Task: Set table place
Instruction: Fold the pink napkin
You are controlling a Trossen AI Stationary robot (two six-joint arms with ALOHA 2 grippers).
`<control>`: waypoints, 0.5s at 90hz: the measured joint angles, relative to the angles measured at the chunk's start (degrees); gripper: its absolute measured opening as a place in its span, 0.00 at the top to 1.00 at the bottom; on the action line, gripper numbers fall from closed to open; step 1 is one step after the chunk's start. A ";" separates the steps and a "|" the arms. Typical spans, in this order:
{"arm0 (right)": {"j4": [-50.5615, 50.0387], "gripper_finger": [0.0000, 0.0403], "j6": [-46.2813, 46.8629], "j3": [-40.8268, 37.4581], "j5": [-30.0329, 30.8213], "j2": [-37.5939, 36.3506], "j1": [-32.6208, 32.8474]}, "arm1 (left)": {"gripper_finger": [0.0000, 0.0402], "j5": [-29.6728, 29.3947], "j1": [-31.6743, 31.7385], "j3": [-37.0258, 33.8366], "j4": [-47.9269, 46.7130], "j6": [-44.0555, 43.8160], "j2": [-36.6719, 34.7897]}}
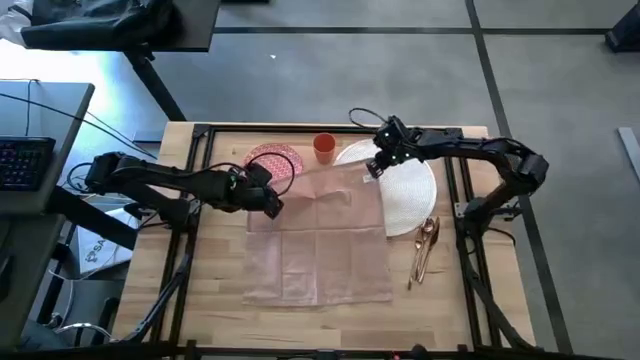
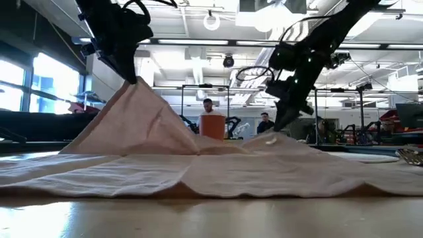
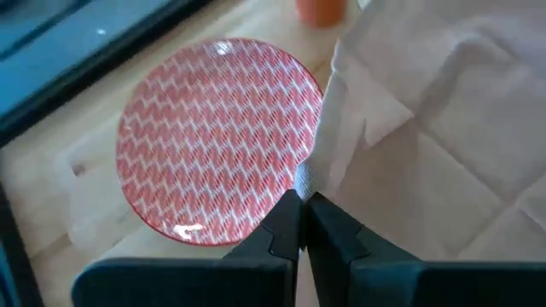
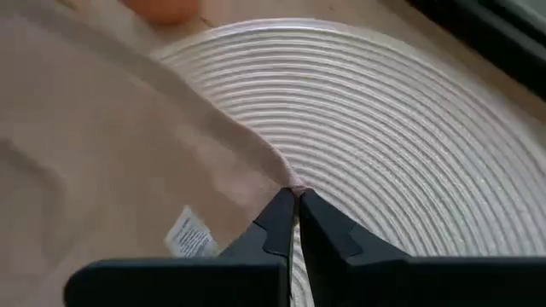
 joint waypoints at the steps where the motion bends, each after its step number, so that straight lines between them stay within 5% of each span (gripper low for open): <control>1: -0.24 1.00 -0.46 0.00 -0.21 -0.32 0.14 | 1.00 0.00 0.00 0.00 0.04 0.02 -0.14; 25: -11.76 1.00 -14.03 -0.02 -1.21 -10.91 7.84 | 1.00 -4.17 -0.55 1.03 -3.44 5.98 -7.74; 45: -16.36 1.00 -14.48 -1.69 -2.34 -15.08 19.74 | 1.00 3.82 -2.65 0.95 -3.42 12.47 -11.25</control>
